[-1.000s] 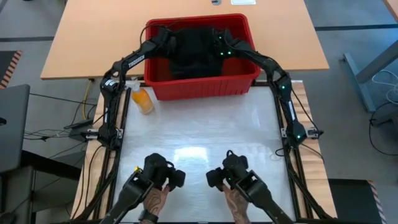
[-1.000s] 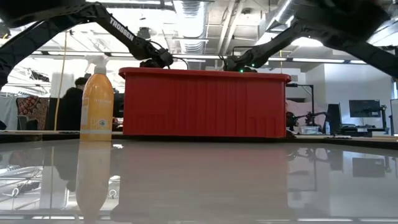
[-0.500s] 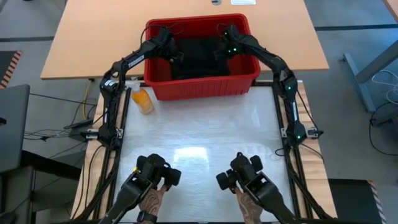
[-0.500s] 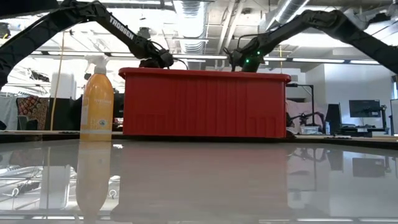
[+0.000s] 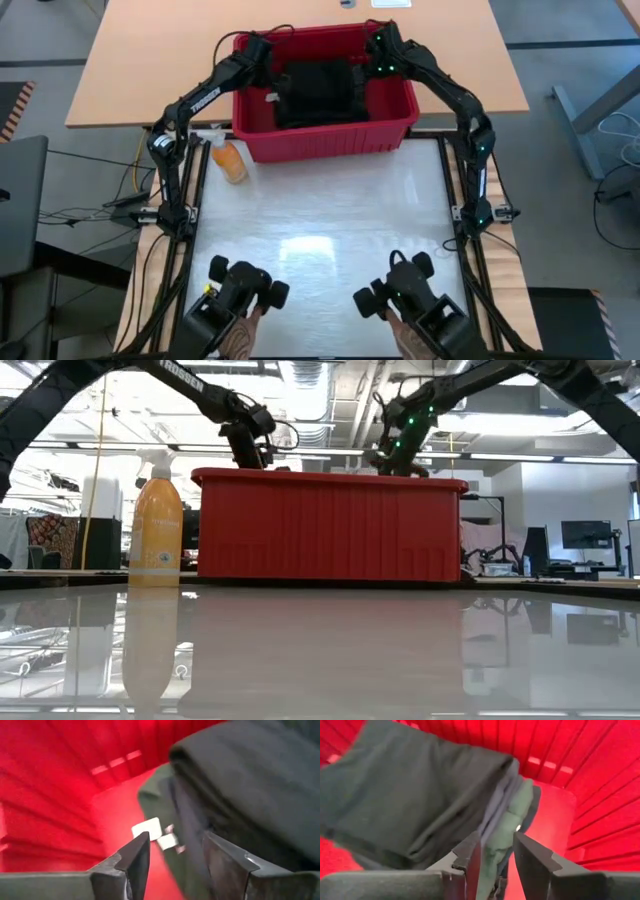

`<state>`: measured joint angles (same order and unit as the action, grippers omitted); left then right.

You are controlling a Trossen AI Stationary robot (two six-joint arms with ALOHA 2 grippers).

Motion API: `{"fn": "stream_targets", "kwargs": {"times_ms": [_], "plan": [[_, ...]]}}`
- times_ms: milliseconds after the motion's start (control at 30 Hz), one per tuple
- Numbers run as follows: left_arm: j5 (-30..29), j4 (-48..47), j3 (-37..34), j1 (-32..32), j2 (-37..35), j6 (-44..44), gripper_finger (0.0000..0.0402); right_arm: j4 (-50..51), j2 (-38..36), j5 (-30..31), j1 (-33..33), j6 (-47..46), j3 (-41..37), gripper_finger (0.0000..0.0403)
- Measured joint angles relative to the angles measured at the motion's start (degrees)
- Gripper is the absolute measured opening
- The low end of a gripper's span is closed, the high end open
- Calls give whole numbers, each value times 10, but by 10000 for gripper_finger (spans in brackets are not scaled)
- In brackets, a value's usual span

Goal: Fold Laundry from Bin
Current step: Return to Home Position

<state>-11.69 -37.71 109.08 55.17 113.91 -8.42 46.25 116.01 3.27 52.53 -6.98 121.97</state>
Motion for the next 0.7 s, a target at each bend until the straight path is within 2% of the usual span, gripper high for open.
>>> {"fn": "stream_targets", "kwargs": {"times_ms": [100,333,567,700], "plan": [[-17,-33,0,-14,-16,5,164,4,-14,-1,-16,3,0,140],[7,-97,-1,-77,-63,13,154,63,-70,-3,-76,70,-1,140],[5,-126,-10,-202,-127,-4,145,122,-154,-6,-163,118,-34,140],[10,-113,-51,-284,-165,-7,139,91,-231,-26,-205,114,-112,140]]}}
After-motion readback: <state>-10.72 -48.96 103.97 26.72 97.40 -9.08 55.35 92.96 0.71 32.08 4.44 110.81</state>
